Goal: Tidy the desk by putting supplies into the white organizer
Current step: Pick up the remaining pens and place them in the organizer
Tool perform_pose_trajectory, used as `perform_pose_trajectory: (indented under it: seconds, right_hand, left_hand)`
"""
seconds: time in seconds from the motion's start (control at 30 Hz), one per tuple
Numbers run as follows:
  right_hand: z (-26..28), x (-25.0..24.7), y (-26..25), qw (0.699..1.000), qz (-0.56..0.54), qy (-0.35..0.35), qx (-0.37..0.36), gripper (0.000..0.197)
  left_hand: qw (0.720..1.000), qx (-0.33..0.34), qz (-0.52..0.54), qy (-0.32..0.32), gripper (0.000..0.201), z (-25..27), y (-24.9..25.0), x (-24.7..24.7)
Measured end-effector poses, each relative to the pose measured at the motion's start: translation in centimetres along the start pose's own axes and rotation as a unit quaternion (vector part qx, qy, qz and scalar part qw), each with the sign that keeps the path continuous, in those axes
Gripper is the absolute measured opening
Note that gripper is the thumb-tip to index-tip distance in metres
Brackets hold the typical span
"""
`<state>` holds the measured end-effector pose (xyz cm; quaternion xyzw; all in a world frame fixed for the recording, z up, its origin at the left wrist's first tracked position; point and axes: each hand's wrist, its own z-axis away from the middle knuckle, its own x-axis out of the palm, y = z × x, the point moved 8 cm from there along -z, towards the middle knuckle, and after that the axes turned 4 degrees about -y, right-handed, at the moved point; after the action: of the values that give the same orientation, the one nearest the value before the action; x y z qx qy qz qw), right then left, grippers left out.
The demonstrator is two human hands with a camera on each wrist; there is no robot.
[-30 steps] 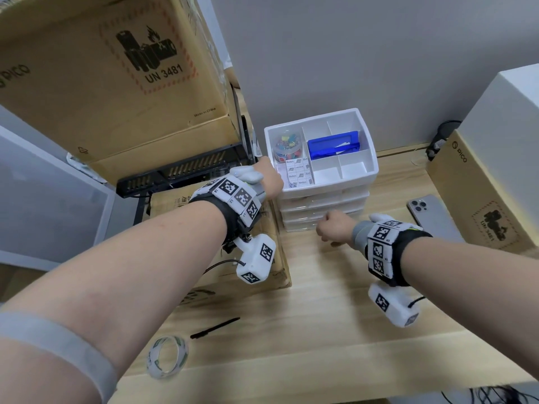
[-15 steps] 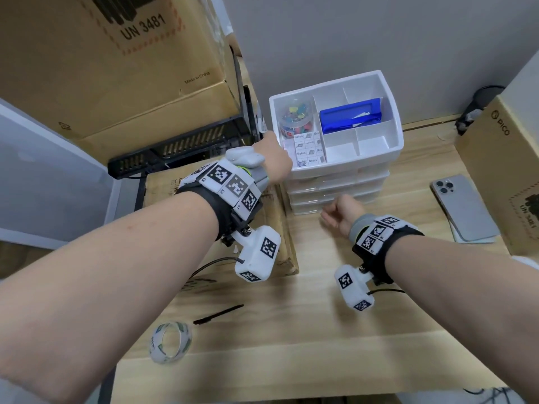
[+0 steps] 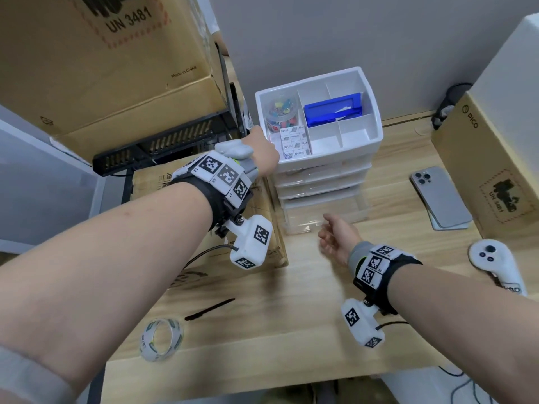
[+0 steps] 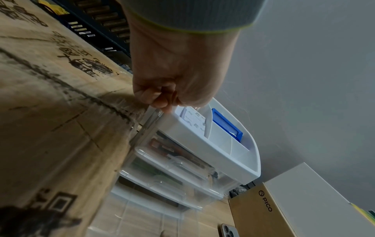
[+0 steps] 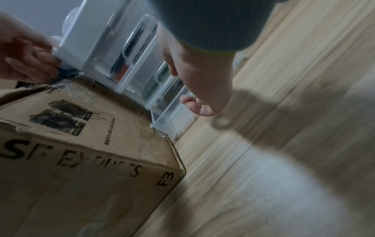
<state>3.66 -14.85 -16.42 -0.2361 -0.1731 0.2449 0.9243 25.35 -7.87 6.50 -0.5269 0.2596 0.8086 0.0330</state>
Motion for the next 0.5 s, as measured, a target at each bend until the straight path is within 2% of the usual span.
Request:
perform_pose_trajectory:
  seconds: [0.07,0.2,0.37,0.5]
  right_hand:
    - [0.2,-0.4,0.1,1.0,0.0,0.002,-0.005,0.023]
    - [0.1,-0.7,0.0,1.0,0.002,0.019,-0.012,0.015]
    - [0.1,-0.3,-0.3,0.999,0.015,0.023,-0.017,0.02]
    - [0.1,0.6,0.2,0.999,0.042,0.018,-0.004,0.014]
  left_hand:
    - [1.0,0.0,0.002,0.003,0.04,0.2,0.0,-0.1]
    - [1.0,-0.006,0.001,0.004,0.039,0.2,-0.1,-0.2]
    - [1.0,-0.003,-0.007,0.007,0.04,0.2,-0.2,-0.4]
    - [1.0,-0.002,-0.022,0.009,0.04,0.3,-0.2,-0.5]
